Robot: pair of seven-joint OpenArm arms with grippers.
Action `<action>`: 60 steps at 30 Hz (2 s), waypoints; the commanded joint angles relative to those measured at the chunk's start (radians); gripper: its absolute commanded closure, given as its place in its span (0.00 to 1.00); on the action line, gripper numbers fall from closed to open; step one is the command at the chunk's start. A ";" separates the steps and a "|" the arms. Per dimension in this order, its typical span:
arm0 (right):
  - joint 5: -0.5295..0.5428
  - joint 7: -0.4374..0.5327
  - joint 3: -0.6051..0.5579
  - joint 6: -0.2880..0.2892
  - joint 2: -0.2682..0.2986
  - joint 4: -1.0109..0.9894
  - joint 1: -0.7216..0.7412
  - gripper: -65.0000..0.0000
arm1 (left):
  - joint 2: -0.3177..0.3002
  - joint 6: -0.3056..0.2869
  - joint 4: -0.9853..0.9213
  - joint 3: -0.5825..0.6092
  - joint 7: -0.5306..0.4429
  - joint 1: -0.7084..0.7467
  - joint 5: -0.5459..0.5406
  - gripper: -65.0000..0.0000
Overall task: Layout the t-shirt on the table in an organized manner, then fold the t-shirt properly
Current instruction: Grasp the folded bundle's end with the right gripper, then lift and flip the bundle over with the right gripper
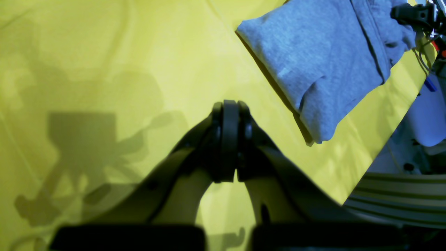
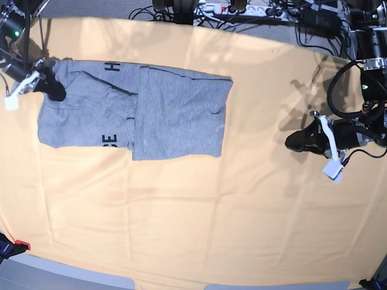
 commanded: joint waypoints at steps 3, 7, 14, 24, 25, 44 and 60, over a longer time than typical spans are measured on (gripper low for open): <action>0.019 0.004 0.000 -0.002 0.032 0.038 0.018 1.00 | -0.019 -0.005 0.014 -0.008 -0.019 -0.019 -0.024 1.00; -0.007 0.004 0.003 -0.002 0.054 0.135 0.018 1.00 | -0.019 -0.005 0.014 -0.008 -0.019 -0.019 -0.024 1.00; -0.129 0.004 0.039 -0.002 0.058 0.396 0.014 1.00 | -0.019 -0.005 0.014 -0.008 -0.019 -0.019 -0.024 1.00; -0.056 0.004 0.039 -0.002 0.031 0.785 -0.053 1.00 | -0.019 -0.005 0.014 -0.008 -0.023 -0.019 -0.024 1.00; -0.035 0.004 0.039 -0.002 0.016 0.827 -0.064 1.00 | -0.019 -0.005 0.014 -0.008 -0.027 -0.019 -0.024 1.00; 0.069 0.004 -0.346 -0.002 -0.312 1.040 -0.013 1.00 | -0.019 -0.005 0.014 -0.008 -0.025 -0.019 -0.023 1.00; -0.223 0.039 -0.747 -0.002 -0.374 1.037 0.024 0.97 | -0.019 -0.005 0.014 -0.008 -0.031 -0.019 -0.024 1.00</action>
